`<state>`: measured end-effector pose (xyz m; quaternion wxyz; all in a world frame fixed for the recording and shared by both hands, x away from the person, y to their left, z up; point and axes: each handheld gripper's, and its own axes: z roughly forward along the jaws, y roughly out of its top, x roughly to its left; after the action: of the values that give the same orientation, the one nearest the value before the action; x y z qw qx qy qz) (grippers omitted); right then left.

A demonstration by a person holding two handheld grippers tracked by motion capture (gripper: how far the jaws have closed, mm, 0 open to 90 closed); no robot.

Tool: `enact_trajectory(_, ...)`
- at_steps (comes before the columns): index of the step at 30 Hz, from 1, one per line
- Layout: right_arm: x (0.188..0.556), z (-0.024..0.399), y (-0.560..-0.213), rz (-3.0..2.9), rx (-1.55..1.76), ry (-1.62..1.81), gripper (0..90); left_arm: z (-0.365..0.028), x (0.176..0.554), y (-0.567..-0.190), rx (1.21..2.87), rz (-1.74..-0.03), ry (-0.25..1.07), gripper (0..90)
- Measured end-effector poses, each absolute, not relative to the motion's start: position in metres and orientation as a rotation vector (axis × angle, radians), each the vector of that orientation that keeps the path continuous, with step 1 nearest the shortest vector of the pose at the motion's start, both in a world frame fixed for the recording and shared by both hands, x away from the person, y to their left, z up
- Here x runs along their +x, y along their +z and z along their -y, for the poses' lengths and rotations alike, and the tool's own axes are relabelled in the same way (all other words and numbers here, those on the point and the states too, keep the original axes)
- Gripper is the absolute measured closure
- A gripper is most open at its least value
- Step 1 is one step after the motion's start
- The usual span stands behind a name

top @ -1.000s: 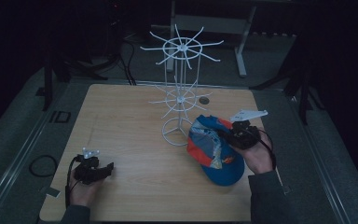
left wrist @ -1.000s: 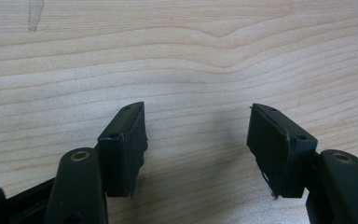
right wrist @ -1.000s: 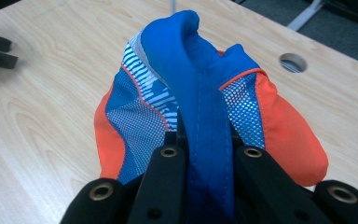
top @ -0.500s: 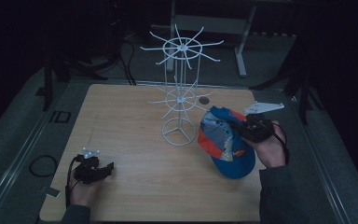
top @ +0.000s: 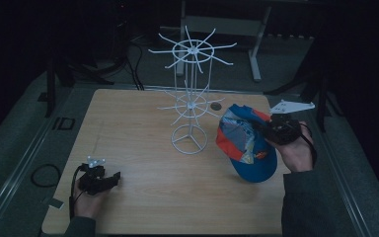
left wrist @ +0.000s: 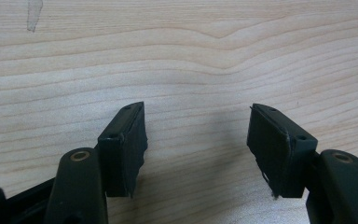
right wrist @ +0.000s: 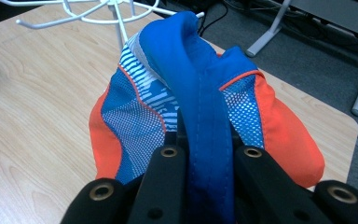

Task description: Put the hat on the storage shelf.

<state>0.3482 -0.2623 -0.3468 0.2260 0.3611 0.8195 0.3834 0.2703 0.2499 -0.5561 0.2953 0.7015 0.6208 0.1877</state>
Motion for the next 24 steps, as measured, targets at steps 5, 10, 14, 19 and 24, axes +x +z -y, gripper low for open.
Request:
enact_trajectory(5,0.351,0.267,-0.342,-2.251,0.992,1.076,85.9,-0.250,0.270,-0.556,1.867,-1.652,0.501,38.0)
enact_trajectory(10,0.353,0.271,-0.338,-2.251,0.981,1.094,85.9,-0.250,0.270,-0.556,1.868,-1.651,0.502,38.0)
enact_trajectory(14,0.356,0.274,-0.332,-2.246,0.966,1.124,85.9,-0.249,0.270,-0.556,1.867,-1.652,0.501,38.0)
enact_trajectory(19,0.359,0.276,-0.324,-2.245,0.940,1.157,85.9,-0.249,0.270,-0.556,1.868,-1.650,0.500,38.0)
enact_trajectory(24,0.360,0.279,-0.318,-2.243,0.928,1.181,85.8,-0.250,0.270,-0.556,1.868,-1.650,0.499,38.0)
